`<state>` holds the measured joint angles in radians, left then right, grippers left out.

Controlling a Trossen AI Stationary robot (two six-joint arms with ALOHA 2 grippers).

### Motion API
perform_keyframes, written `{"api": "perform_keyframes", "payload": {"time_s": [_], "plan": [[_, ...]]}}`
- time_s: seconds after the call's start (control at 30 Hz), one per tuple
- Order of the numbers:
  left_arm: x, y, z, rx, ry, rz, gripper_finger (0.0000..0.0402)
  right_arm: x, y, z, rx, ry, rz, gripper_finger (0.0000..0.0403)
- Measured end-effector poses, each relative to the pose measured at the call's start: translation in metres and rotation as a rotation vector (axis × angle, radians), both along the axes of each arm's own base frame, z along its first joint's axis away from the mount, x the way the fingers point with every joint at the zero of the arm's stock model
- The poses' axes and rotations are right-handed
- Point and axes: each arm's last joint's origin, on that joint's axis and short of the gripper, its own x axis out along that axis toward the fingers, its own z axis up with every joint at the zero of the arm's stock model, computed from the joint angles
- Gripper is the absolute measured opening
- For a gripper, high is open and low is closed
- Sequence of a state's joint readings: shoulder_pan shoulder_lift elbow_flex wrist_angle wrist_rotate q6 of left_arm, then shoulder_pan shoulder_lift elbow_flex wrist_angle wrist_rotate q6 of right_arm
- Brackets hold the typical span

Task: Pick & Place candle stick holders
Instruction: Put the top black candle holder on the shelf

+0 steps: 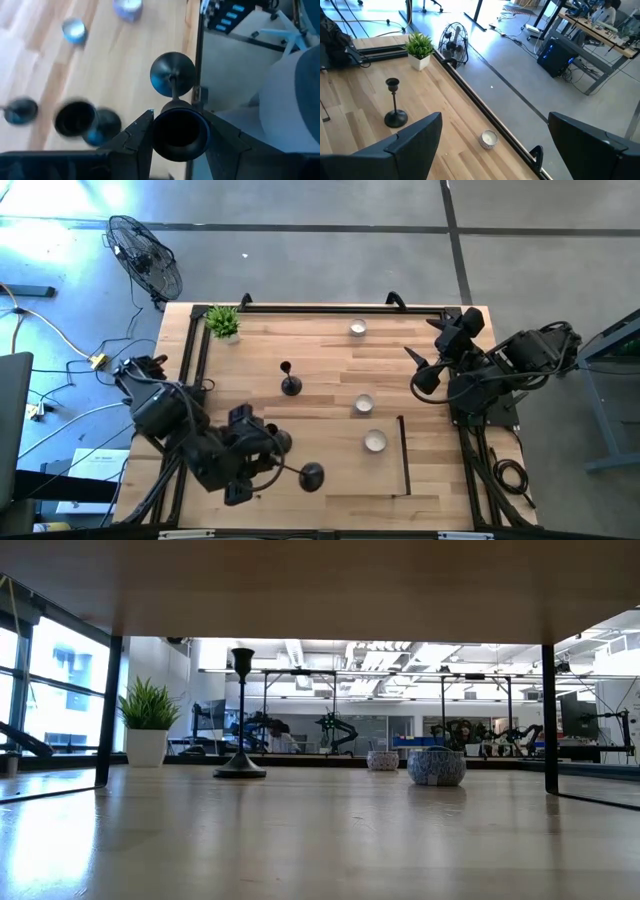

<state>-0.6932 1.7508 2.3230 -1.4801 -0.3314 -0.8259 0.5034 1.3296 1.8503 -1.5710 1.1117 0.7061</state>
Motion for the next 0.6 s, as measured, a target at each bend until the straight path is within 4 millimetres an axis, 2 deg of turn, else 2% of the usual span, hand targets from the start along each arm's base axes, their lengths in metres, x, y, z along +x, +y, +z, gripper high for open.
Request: {"api": "perform_keyframes", "payload": {"time_s": [0.23,0.6], "plan": [[-0.0096,-0.0005,-0.0058,-0.069,0.125,0.068,0.0133,0.0000,0.0002,-0.0002,0.006,0.003,0.004,0.0358],[-0.0090,-0.0025,-0.0092,-0.117,0.175,0.054,0.0133,0.0001,0.0003,-0.0002,0.005,0.003,0.004,0.0358]]}}
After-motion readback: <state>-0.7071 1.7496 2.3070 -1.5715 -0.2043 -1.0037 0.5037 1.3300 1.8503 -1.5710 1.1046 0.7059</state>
